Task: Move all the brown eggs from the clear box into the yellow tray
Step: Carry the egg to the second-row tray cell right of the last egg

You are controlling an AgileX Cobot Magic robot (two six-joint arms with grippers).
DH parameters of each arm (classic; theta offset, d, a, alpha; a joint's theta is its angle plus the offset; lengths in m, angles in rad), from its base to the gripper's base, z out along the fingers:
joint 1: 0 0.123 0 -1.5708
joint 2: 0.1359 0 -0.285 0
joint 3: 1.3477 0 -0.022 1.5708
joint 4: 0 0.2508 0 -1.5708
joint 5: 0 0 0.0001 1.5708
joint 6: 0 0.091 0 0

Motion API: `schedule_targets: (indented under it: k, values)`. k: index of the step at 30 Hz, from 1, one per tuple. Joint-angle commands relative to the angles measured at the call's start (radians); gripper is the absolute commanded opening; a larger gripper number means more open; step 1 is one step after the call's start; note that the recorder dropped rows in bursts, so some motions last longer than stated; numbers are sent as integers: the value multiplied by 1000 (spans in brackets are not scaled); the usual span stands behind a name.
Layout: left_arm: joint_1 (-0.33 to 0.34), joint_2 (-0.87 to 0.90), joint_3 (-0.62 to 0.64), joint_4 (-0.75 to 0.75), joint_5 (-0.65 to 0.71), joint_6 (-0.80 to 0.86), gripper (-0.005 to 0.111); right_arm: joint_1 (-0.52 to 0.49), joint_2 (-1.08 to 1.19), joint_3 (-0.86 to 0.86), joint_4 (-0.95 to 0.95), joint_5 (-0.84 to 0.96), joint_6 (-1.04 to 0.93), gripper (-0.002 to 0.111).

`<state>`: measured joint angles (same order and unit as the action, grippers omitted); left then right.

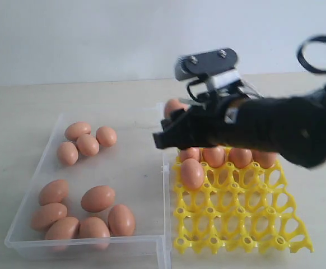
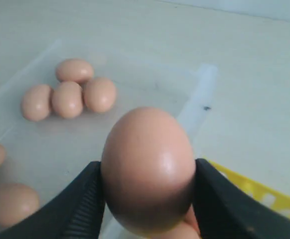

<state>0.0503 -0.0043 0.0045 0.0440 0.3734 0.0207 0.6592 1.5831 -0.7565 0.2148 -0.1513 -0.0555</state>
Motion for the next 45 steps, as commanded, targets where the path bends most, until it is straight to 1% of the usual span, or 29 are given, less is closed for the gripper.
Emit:
schedule_targets:
  k: [1,5,7,13,17,23,28,35,40,43,45]
  values:
    - [2,4,-5,3,-5,1,0,-27,-51,205,-6,-242,2,0]
    - [2,4,-5,3,-5,1,0,-52,-40,297,-6,-370,-5,0]
    - [2,4,-5,3,-5,1,0,-72,-27,312,-6,-397,-5,0]
    - [2,4,-5,3,-5,1,0,-120,28,314,-8,-404,4,0]
    - [2,4,-5,3,-5,1,0,-120,72,314,-22,-410,21,0]
    - [2,4,-5,3,-5,1,0,-120,125,310,-80,-434,107,0]
    - [2,4,-5,3,-5,1,0,-120,159,310,-85,-452,123,0]
    - [2,4,-5,3,-5,1,0,-120,190,306,-144,-469,212,0]
    - [2,4,-5,3,-5,1,0,-120,198,296,-147,-464,241,0]
    - [2,4,-5,3,-5,1,0,-120,198,296,-147,-455,241,5]
    - [2,4,-5,3,-5,1,0,-120,198,296,-147,-429,241,15]
